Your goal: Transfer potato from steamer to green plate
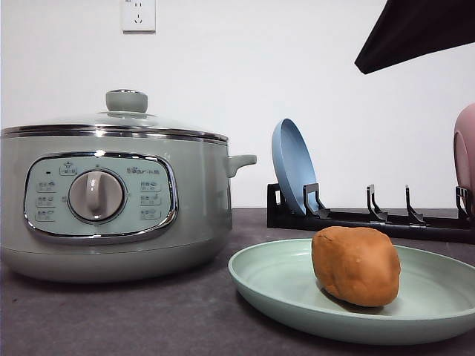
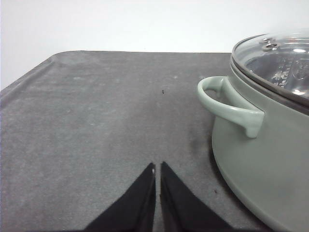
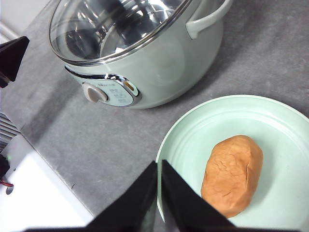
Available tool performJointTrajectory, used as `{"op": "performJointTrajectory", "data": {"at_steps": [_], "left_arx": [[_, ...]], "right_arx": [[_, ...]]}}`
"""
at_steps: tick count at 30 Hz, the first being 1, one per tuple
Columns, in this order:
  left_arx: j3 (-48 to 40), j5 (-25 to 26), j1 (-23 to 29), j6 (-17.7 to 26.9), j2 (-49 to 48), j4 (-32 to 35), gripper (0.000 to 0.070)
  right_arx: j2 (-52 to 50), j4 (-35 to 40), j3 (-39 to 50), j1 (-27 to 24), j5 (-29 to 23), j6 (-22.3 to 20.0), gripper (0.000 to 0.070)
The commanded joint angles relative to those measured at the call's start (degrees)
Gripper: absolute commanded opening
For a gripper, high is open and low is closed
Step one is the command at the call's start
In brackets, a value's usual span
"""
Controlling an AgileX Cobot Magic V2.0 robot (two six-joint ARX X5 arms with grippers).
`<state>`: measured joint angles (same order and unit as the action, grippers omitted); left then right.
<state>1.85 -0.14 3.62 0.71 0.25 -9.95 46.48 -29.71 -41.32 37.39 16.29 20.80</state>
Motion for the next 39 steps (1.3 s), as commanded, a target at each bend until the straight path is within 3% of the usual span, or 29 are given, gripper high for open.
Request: {"op": "performJointTrajectory", "data": {"at_steps": [1,4,8,11,13,18,27,33,39], "left_arx": [[-1.16,-0.09,0.13,-0.15,-0.07,0.95,0.0010],[-1.16,-0.09,0.13,-0.15,-0.07,0.94,0.0010],[-1.16,-0.09,0.13,-0.15,-0.08,0.95,0.0010],[-1.16,-0.09,0.13,-0.15,-0.07,0.94,0.0010],[-1.16,-0.09,0.13,-0.15,-0.07,0.95,0.0010],[-1.16,-0.09,0.13,-0.15,-0.07,0.94,0.0010],[-1.16,-0.09,0.13,-0.15,-0.07,0.95,0.0010],[-1.16,-0.09,0.13,-0.15,-0.07,0.95,0.0010],[-1.16,-0.09,0.13,-0.15,-0.07,0.95,0.0010]], "right_arx": [[0.22,0.55,-0.94,0.35,0.00,-0.68,0.0000],[0.22,0.51,-0.94,0.34,-0.03,-1.47,0.0000],[0.00,0.45,-0.93,0.31,-0.33,-6.23,0.0000],[-1.00,1.23,-0.88,-1.77,-5.56,-11.04,0.0000],[-2.29,3.45,-0.29,-5.20,-8.75,-11.66,0.0000],[-10.34,12.16,4.66,-17.18,-7.42,-10.85,0.0000],[-28.24,28.32,20.11,-36.70,-7.61,-14.12,0.0000],[-36.79,30.58,28.37,-43.32,-7.77,-16.76,0.0000],[-43.06,30.58,35.03,-45.43,-7.76,-16.76,0.0000]]}}
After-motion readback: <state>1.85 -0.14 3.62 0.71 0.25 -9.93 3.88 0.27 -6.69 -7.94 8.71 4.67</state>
